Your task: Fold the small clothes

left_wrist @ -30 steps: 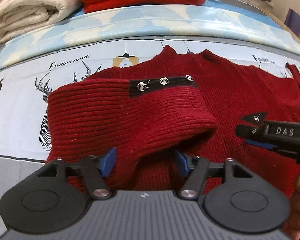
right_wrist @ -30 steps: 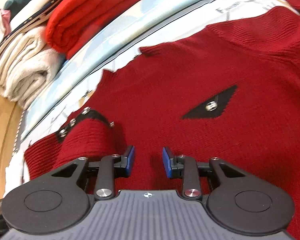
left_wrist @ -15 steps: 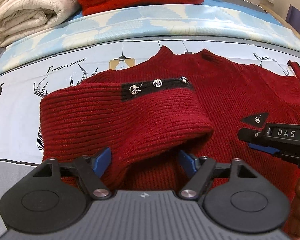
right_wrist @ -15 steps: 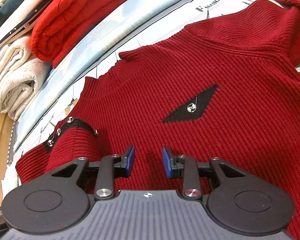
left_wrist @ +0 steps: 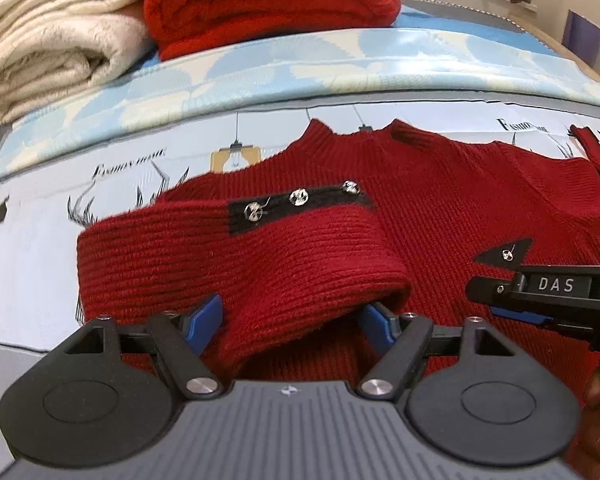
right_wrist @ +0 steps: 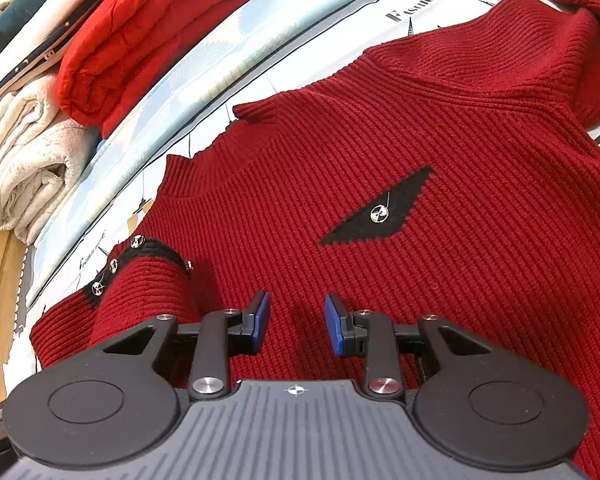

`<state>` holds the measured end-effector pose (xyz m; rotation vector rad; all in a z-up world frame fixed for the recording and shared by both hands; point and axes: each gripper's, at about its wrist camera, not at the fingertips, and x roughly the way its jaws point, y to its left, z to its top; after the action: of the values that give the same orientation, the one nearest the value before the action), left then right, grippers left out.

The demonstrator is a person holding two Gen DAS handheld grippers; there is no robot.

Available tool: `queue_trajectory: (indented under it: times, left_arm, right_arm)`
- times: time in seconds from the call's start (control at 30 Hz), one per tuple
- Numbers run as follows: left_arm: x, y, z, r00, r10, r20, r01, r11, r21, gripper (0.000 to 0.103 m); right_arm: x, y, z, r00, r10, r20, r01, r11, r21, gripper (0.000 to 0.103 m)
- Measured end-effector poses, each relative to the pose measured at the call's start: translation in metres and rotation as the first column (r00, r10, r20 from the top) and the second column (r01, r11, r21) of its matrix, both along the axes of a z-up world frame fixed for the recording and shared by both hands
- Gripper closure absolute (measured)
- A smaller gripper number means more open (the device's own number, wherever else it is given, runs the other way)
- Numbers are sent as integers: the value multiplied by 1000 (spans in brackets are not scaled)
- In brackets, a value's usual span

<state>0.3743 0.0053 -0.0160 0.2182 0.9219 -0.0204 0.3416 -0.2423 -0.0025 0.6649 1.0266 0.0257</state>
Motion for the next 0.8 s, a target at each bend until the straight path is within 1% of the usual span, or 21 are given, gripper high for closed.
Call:
queue_trajectory:
  times: [0.2,0.3,0.4,0.43,0.5,0.57,0.63,0.67,0.73,0.8]
  left_arm:
    - [-1,-8,-2,999,-34,24,33,999,40,24]
    - [-2,-10,-1,998,-45,41,43,998,51,28]
    - [-4,-14,0,996,-70,64,65,995,78,39]
    - [-5,-15,0,995,-76,68,70,994,85,40]
    - [-5,-16,0,994,-83,71,77,993,86,43]
    - [-5,-16,0,994,-86,72,80,994,77,50]
    - [-4,-15,1,994,-84,65,80,995,57,73]
    - [-4,-13,2,995,-81,64,78,996,44,75]
    - [-3,-10,5,994,-80,71,78,997,27,81]
    - [-4,-9,8,993,-85,81,84,996,19,82]
  right_arm:
    - [0,-1,-1,1000,-11,-7,11,1000,-9,70]
    - [0,-1,-2,1000,-16,-12,16,1000,-12,70]
    - [-1,-1,-2,1000,-18,-15,18,1000,-13,70]
    - [0,-1,-2,1000,-18,-16,18,1000,-12,70]
    - [0,-1,-2,1000,-18,-17,18,1000,-12,70]
    - [0,-1,-2,1000,-19,-17,19,1000,-12,70]
    - [0,-1,-2,1000,-20,-17,20,1000,-13,70]
    - [0,-1,-2,1000,-22,-17,21,1000,-13,70]
    - [0,-1,-2,1000,-24,-18,24,1000,-13,70]
    - [0,0,-2,1000,-24,-17,24,1000,-15,70]
